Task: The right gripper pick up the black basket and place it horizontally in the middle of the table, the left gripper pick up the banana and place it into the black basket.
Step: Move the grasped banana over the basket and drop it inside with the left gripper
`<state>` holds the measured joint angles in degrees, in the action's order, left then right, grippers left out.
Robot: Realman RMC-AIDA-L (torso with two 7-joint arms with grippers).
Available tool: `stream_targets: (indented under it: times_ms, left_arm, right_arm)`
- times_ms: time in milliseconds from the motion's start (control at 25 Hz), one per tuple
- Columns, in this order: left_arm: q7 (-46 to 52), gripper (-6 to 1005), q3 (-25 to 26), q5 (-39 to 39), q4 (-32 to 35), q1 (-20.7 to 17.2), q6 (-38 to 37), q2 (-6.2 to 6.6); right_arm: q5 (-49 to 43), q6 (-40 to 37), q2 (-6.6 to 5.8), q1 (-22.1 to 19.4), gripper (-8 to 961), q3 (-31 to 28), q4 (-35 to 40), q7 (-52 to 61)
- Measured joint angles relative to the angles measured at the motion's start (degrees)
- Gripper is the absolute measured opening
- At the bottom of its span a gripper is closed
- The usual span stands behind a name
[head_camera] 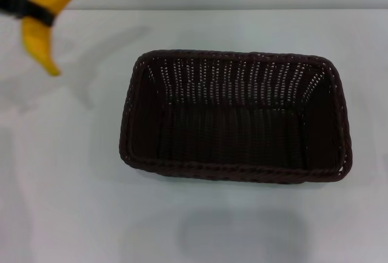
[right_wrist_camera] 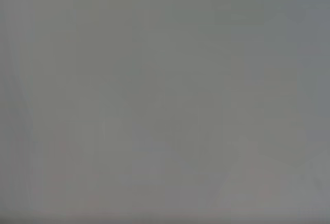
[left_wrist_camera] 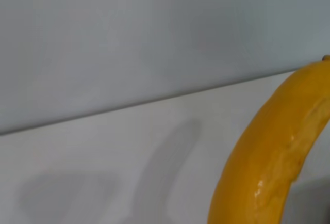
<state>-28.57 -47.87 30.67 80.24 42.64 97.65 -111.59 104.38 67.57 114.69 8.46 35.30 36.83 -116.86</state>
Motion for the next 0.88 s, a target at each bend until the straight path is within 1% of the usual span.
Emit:
stream_targets:
  times_ms: [120, 240, 320, 440, 480, 520, 600, 640, 760, 880]
  left_arm:
    - [-1.02, 510, -0.11, 6.91, 1.96, 0.01, 3.15, -0.55]
    - [-2.19, 513, -0.26, 13.21, 1.76, 0.49, 4.41, -0.93]
    - [-4.04, 516, -0.92, 18.18, 0.07, 1.09, 4.76, -1.35]
    - [-5.06, 520, -3.32, 22.0, -3.97, 2.62, 4.86, -1.52]
    - [-5.31, 521, -5.79, 22.05, -7.6, 4.26, 4.85, -1.53]
    - [-5.31, 522, -5.79, 22.05, -7.6, 4.26, 4.85, -1.53]
    - [-5.85, 524, -7.88, 21.66, -11.09, 5.72, 4.83, -1.58]
    - [-6.29, 526, -8.94, 21.48, -13.43, 6.6, 4.84, -1.83]
    - [-7.22, 529, -9.82, 20.87, -16.57, 8.12, 4.63, -3.15]
    - [-8.66, 533, -9.86, 20.27, -16.95, 8.5, 3.97, -4.29]
  right_arm:
    - [-0.09, 0.67, 0.0, -0.06, 300, -0.28, 0.33, 0.97]
    - [-0.19, 0.94, 0.0, -0.07, 300, -0.3, 0.34, 1.64]
    - [-0.21, 1.07, 0.01, -0.09, 300, -0.33, 0.35, 1.68]
    - [-0.3, 1.17, 0.01, -0.1, 300, -0.33, 0.35, 1.7]
    - [-0.36, 1.17, 0.01, -0.08, 300, -0.32, 0.35, 1.7]
    - [-0.36, 1.17, 0.01, -0.08, 300, -0.32, 0.35, 1.7]
    - [-0.43, 1.17, 0.01, 0.09, 300, -0.25, 0.3, 1.62]
    - [-0.46, 1.17, 0.01, 0.2, 300, -0.16, 0.25, 1.5]
    - [-0.55, 1.07, 0.01, 0.33, 300, -0.08, 0.04, 1.23]
    - [-0.6, 0.91, -0.03, 0.33, 300, -0.28, -0.13, 1.19]
